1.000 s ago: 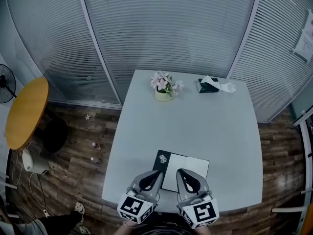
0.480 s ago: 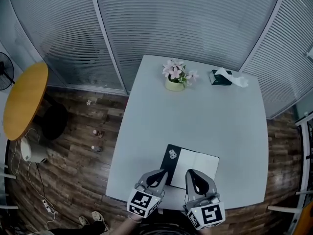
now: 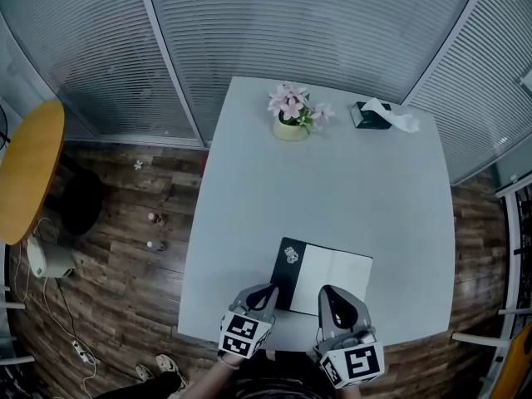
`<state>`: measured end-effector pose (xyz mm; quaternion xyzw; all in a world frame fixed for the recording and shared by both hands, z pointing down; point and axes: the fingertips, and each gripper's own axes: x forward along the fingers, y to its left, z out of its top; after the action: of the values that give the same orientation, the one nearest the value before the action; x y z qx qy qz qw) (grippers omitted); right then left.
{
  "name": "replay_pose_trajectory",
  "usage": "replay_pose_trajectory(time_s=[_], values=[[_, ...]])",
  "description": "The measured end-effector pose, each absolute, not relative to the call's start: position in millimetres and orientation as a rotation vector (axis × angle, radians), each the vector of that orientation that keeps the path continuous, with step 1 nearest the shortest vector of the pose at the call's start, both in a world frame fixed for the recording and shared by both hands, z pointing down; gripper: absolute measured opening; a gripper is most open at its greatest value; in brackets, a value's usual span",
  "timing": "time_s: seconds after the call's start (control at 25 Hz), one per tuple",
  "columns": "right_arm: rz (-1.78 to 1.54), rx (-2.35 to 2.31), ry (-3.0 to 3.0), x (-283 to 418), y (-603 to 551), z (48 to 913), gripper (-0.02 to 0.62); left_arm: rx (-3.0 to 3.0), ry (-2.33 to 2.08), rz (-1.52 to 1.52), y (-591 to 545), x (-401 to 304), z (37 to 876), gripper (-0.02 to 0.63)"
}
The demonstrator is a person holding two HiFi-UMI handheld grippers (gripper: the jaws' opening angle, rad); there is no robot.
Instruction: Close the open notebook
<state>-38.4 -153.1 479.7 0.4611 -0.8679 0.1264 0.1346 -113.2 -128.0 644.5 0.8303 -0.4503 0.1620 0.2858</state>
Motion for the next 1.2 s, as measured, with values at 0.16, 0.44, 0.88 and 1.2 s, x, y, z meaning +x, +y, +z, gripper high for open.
replay_pose_trajectory(time_s=[0.16, 0.44, 0.88, 1.2], values=[[0.377, 1.345, -2.504, -38.4, -154.4, 483.0, 0.003, 2.194, -1.183, 0.48, -128.5, -113.0, 661.1, 0.005], [0.384, 1.363, -2.487, -32.9, -156.1, 485.7, 0.003, 2.086, -1.157, 0.566, -125.7, -113.4, 699.2, 0.051], [0.386, 1.367, -2.496, -25.8, -162.6, 482.0, 0.003, 1.94, -1.145, 0.683, -117.7, -104.5, 748.5, 0.183], [0.387, 1.371, -2.499, -20.7, -160.8, 478.1, 0.003, 1.868, -1.154, 0.599, -118.1, -105.5, 747.2, 0.19]])
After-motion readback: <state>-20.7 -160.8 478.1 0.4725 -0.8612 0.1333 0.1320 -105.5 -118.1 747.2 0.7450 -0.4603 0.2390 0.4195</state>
